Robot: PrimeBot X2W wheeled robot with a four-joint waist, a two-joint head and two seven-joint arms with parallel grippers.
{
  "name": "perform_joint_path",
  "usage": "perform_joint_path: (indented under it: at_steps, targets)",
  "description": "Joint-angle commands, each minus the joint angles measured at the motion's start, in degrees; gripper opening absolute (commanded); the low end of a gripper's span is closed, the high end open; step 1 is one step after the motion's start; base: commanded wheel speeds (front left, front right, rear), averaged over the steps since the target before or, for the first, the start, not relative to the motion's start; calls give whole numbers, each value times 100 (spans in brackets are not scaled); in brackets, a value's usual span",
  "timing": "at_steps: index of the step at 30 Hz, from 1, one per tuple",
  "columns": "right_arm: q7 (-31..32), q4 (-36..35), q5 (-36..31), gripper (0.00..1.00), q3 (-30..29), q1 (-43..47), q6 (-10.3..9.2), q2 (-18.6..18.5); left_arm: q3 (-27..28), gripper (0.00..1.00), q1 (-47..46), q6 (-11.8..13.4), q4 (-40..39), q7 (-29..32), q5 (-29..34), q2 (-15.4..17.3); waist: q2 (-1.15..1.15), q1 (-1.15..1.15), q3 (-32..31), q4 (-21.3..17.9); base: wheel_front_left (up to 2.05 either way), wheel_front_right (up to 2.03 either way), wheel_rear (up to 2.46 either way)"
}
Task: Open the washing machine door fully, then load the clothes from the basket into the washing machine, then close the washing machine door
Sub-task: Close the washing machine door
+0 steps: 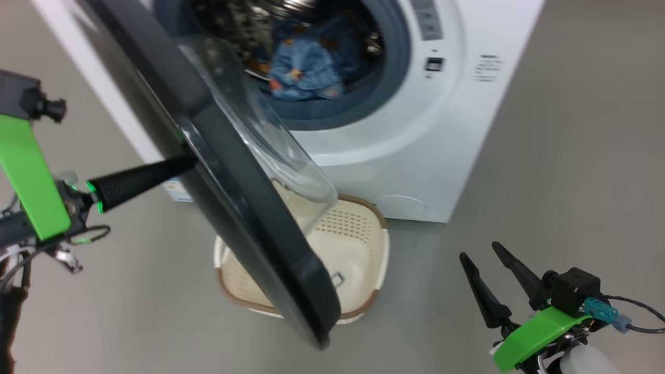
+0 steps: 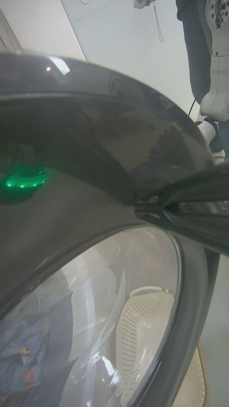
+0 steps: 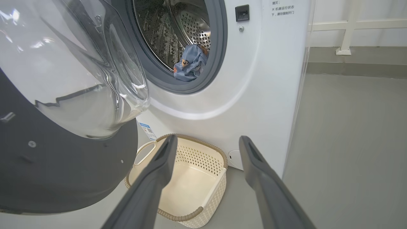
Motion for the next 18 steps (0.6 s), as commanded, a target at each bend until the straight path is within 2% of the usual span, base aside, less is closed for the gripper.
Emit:
perform_joint_path:
  at_steps: [1, 10, 18]
  targets:
    - [-27, -155, -36, 100, 70, -119, 9, 10, 212, 0, -360, -42, -82, -94, 67, 184, 0, 0, 181, -378, 0, 0, 0]
    - [-27, -242, -112, 100, -74, -253, 9, 159, 131, 0, -832, -42, 320, -394, 160, 154, 0, 0, 450, -947, 0, 0, 0]
    - [-27, -246, -143, 100, -73, -362, 9, 274, 64, 0, -1149, -42, 611, -731, 256, 172, 0, 0, 590, -1209, 0, 0, 0]
